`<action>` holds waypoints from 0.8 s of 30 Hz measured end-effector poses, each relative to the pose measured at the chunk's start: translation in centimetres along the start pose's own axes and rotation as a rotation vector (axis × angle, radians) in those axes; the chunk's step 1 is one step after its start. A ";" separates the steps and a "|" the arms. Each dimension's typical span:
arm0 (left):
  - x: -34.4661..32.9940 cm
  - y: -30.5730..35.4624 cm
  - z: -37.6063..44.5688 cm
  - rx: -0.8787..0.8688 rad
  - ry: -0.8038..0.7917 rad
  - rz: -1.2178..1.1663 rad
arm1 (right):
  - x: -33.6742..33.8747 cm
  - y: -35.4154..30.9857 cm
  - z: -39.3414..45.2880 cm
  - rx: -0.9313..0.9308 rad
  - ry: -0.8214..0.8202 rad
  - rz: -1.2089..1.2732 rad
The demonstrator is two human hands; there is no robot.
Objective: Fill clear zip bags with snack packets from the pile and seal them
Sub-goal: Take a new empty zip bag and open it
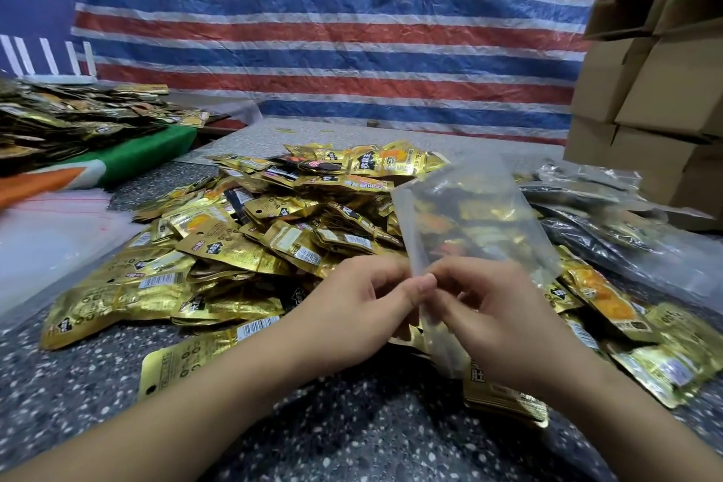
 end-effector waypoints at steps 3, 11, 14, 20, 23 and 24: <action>-0.3 0.3 -0.1 0.014 -0.066 -0.123 | -0.2 0.6 0.0 -0.097 -0.007 0.177; 0.9 0.0 0.3 0.152 -0.012 -0.133 | 3.2 2.6 -0.3 -0.286 0.340 0.351; 3.1 -0.5 0.4 0.163 0.162 0.031 | 6.5 3.2 -1.2 -0.291 0.546 0.036; 2.9 2.1 -0.8 -0.208 0.354 0.375 | 5.7 1.1 -1.1 -0.220 0.545 -0.120; 1.4 4.0 -2.1 -0.416 0.328 0.651 | 5.4 1.1 -1.1 -0.229 0.559 -0.080; 0.8 4.4 -2.6 -0.463 0.301 0.672 | 5.4 1.2 -1.1 -0.237 0.562 -0.066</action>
Point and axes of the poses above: each hand's wrist, its own z-axis towards the middle knuckle, its own x-axis out of the back of the hand, y = z × x, the point moved 8 cm from there along z, towards the middle knuckle, and after that the axes turned 10 degrees about x, right-handed, at the moved point
